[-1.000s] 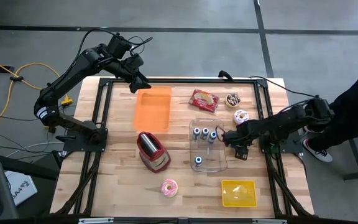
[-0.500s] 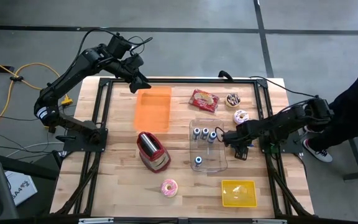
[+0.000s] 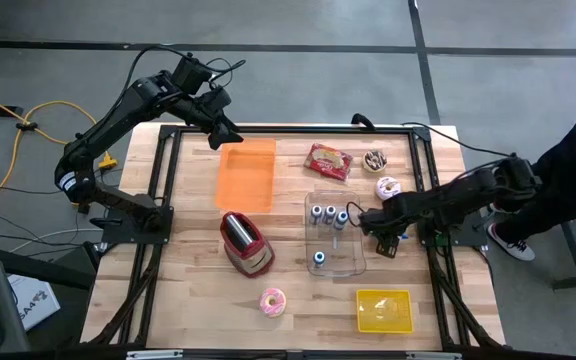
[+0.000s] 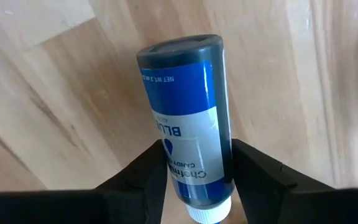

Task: Pick & Place Food Item
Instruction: Put the blue food coloring bottle into the transparent bin

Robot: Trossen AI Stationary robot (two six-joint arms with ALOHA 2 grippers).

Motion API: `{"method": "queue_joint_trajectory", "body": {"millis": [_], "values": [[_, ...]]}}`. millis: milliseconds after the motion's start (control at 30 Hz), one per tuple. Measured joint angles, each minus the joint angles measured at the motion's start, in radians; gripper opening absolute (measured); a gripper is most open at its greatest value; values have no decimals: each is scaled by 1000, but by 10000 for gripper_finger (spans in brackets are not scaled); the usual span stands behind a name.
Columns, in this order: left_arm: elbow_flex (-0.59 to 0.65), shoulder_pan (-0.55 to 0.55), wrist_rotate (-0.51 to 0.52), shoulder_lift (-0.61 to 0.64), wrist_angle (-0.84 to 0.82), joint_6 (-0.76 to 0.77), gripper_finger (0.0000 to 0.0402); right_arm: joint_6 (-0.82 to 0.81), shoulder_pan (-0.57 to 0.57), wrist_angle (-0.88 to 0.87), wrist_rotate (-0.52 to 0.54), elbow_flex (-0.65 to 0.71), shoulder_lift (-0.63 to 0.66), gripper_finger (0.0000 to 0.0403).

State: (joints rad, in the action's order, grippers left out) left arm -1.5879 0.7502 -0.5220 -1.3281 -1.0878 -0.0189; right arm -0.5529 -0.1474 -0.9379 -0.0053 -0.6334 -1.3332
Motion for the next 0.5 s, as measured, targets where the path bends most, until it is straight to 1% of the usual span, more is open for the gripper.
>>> {"method": "queue_joint_trajectory", "body": {"millis": [267,500], "values": [[0,0,0,0,0,0,234,-77,-24,-36,7,0,76,150],[0,0,0,0,0,0,234,-124,-37,-50,26,-6,171,150]]}}
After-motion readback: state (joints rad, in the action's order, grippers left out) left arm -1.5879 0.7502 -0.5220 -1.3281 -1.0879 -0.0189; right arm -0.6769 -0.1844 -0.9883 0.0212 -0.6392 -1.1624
